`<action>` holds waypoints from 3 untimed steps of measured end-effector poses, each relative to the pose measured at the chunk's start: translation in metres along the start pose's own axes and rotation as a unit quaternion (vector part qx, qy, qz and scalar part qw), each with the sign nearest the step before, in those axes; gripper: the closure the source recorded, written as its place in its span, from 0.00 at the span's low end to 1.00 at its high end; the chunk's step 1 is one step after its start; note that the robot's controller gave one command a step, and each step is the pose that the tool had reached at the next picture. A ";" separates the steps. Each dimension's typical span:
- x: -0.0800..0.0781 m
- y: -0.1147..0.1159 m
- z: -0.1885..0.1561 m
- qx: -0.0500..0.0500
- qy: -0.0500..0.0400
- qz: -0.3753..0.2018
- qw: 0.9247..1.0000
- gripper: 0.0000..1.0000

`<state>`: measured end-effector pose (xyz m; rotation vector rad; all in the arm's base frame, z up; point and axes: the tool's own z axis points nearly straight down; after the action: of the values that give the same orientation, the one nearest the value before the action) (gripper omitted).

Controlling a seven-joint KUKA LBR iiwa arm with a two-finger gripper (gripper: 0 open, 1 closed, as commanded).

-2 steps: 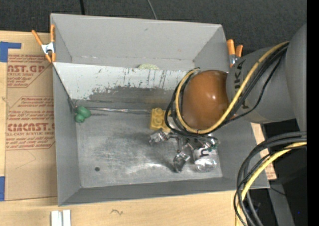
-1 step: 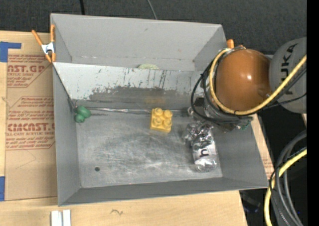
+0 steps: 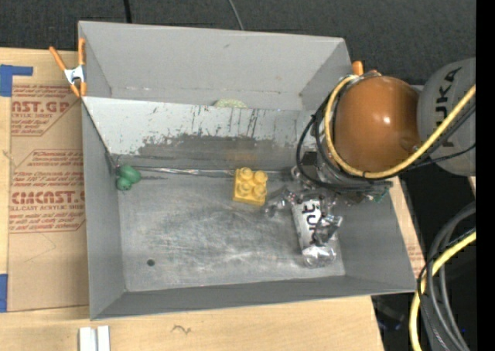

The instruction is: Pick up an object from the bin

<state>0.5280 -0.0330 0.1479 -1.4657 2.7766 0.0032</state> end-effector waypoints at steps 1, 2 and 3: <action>0.000 0.000 0.000 0.000 0.000 0.000 1.000 0.00; 0.012 -0.016 0.007 0.001 -0.001 -0.038 0.999 0.00; 0.044 -0.038 0.012 0.000 0.000 -0.084 0.996 0.00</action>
Offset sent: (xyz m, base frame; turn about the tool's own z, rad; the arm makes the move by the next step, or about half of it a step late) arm 0.0199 -0.0695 -0.0225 -0.2285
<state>0.5348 -0.0904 0.1359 -1.6946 2.6430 0.0024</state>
